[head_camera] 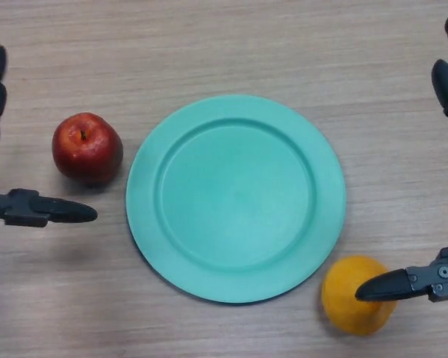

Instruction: Pick up the red apple and place it on the plate

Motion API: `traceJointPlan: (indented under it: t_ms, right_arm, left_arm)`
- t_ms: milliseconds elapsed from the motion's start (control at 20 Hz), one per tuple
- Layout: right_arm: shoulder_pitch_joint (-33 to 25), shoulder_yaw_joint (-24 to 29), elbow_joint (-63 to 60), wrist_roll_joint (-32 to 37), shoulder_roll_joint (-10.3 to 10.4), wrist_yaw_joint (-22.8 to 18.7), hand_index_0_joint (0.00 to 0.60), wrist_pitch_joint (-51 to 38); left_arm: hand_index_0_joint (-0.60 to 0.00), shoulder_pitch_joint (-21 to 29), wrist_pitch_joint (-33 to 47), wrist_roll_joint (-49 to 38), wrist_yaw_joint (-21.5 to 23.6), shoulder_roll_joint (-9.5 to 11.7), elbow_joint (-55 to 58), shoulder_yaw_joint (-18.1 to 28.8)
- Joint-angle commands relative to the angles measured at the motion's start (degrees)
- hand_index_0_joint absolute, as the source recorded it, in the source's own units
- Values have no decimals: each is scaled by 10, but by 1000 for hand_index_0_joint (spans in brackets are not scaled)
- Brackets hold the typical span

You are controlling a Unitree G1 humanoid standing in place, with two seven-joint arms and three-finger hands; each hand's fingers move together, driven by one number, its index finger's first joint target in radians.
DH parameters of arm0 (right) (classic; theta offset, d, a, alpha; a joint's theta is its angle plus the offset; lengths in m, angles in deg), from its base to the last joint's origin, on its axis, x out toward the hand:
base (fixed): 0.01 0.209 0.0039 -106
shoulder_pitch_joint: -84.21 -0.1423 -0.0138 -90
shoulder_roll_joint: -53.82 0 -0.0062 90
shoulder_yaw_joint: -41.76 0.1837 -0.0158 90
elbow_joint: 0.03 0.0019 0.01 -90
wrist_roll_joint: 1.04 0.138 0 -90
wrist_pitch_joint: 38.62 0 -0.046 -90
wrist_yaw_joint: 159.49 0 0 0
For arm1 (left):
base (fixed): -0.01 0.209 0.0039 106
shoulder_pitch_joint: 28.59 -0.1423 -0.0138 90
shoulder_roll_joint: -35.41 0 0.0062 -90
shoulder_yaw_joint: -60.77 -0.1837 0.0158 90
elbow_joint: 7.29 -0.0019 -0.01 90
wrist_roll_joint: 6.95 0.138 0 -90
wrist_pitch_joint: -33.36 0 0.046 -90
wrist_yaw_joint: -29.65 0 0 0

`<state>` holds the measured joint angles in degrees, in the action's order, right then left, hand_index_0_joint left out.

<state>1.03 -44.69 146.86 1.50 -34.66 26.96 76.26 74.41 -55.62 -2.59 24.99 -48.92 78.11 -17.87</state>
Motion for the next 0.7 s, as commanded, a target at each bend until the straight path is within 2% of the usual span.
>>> traceJointPlan:
  t_ms: [50, 300, 400, 450, 550, 700]
  right_arm:
    - [0, 42, 31, 38, -22, -18, 0, -96]
    - [13, 85, 31, 64, -33, -20, 0, -113]
    - [14, 100, 31, 66, -27, -13, 0, -116]
    - [13, 106, 31, 65, -25, -9, 0, -115]
    - [8, 111, 31, 58, -21, -6, 0, -110]
    - [8, 122, 31, 57, -15, 7, 0, -111]
  left_arm:
    - [0, 52, 106, 22, 43, 40, -20, 14]
    - [0, 114, 171, 32, 44, 25, -131, -27]
    - [0, 121, 224, 121, 74, 25, -176, -51]
    - [0, 120, 222, 146, 75, 23, -187, -55]
    - [0, 121, 191, 130, 62, 14, -176, -47]
    - [0, 122, 167, 121, 68, 12, -166, -45]
